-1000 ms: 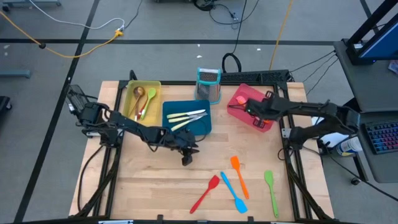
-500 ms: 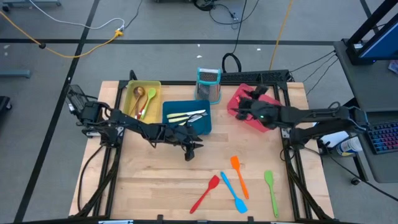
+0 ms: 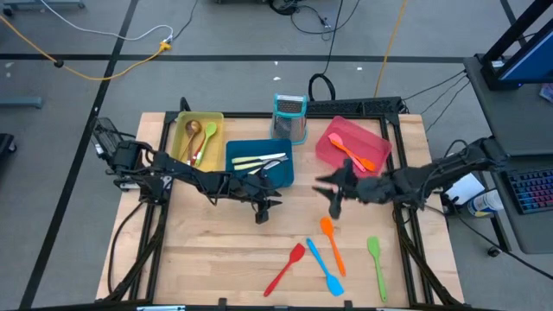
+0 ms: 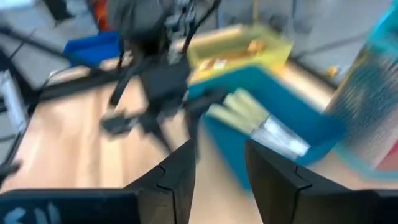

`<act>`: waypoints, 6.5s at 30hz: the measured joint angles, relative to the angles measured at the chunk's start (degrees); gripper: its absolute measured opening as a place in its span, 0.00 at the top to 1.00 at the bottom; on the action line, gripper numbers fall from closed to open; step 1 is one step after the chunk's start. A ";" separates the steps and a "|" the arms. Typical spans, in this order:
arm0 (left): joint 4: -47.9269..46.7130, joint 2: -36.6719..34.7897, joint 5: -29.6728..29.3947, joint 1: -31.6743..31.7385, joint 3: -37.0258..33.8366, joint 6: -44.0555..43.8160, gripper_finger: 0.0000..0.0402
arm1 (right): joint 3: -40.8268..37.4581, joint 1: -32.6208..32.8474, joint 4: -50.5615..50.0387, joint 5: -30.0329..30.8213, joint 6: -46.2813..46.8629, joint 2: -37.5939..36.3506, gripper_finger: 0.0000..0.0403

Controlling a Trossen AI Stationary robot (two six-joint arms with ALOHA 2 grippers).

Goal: Pick & Place Kitchen Items
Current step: Put the green spatula into the red bin

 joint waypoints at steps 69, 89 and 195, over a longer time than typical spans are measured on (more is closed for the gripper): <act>-2.37 0.00 -0.04 -0.22 0.00 -0.43 0.70 | -9.16 24.27 -34.16 -41.73 89.43 19.36 0.68; -2.71 0.00 -0.04 -0.22 0.00 -1.57 0.70 | -9.53 24.75 -31.64 -40.29 83.88 19.45 0.40; -2.85 0.00 -0.04 -0.23 0.00 -1.51 0.70 | -19.78 24.80 -27.25 -37.94 85.70 0.96 0.94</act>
